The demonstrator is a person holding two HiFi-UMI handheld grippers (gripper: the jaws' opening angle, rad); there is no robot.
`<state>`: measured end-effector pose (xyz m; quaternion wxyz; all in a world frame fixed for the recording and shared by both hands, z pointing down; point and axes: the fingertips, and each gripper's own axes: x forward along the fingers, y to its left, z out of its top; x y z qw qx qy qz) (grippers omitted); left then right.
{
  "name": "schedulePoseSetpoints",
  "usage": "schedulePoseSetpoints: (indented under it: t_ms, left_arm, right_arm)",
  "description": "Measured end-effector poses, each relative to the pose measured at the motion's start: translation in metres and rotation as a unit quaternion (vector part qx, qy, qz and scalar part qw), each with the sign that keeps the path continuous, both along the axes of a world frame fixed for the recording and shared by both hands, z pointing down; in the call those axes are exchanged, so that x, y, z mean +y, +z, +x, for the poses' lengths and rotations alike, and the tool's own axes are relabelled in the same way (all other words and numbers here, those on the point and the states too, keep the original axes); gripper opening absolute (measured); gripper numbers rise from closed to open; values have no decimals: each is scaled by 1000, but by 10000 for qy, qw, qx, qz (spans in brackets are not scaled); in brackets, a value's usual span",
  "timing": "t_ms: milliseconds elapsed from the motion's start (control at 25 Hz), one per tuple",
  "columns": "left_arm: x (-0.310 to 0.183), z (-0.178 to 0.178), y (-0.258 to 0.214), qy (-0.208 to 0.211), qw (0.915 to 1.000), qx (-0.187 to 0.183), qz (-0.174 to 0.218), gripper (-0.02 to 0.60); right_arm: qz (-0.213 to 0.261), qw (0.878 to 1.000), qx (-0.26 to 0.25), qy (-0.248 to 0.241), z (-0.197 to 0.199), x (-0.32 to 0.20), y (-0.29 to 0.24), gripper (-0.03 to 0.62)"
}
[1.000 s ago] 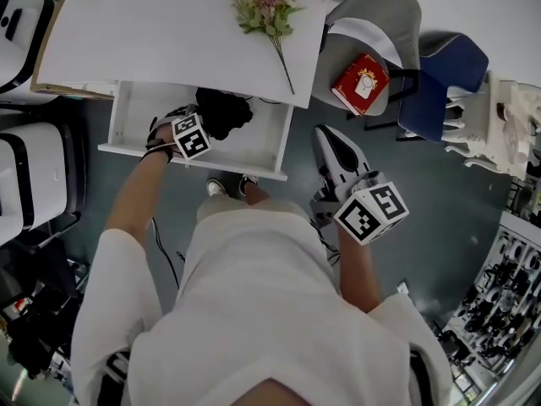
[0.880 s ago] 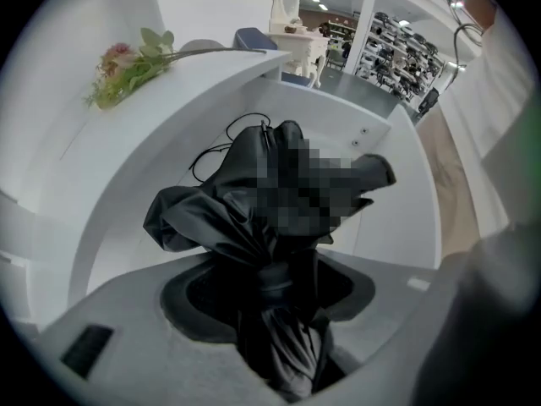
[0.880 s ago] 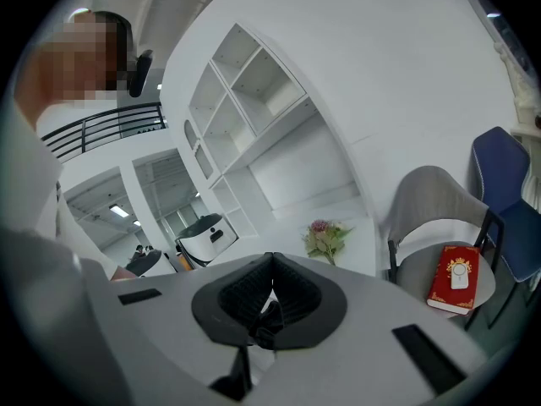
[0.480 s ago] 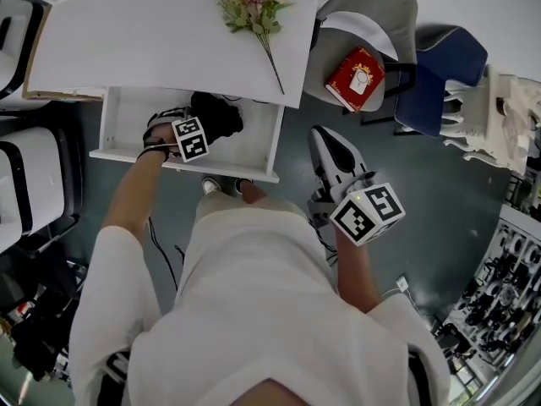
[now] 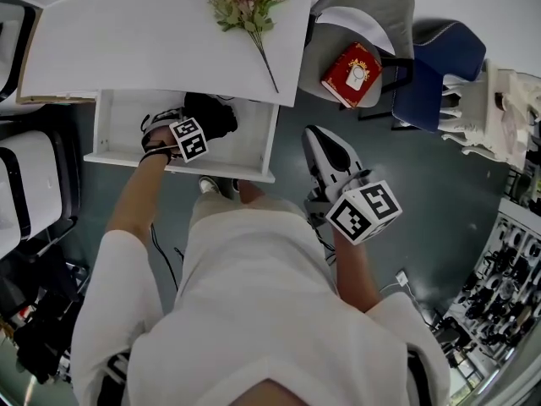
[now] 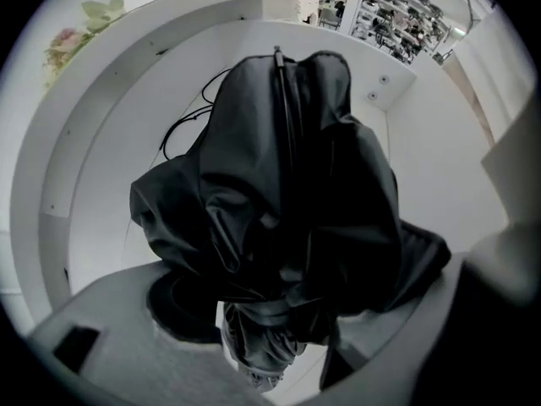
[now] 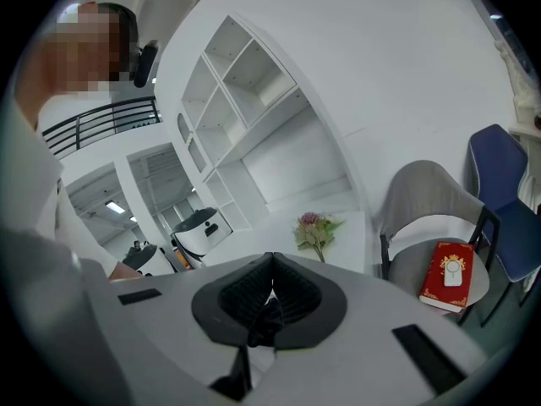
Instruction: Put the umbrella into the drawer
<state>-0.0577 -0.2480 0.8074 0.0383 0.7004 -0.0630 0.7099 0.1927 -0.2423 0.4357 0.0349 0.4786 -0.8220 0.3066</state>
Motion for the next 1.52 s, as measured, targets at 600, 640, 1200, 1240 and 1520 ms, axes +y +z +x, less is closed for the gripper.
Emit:
schedulePoseSetpoints:
  t_ms: [600, 640, 1200, 1240, 1520]
  left_arm:
    - [-18, -25, -69, -1397, 9848, 881, 543, 474]
    - [-17, -27, -79, -1484, 9819, 1002, 617, 474]
    - [30, -75, -205, -3706, 8651, 2988, 1579, 433]
    - [34, -78, -212, -3829, 8537, 3129, 1632, 399]
    - [58, -85, -269, -4684, 7385, 4715, 1136, 60]
  right_arm:
    - [347, 9991, -211, -117, -35, 12, -23, 2]
    - [403, 9988, -235, -161, -42, 14, -27, 2]
    - [875, 9947, -298, -450, -101, 59, -70, 2]
    - [877, 9950, -277, -396, -99, 60, -71, 2]
    - [980, 9951, -85, -92, -83, 74, -77, 0]
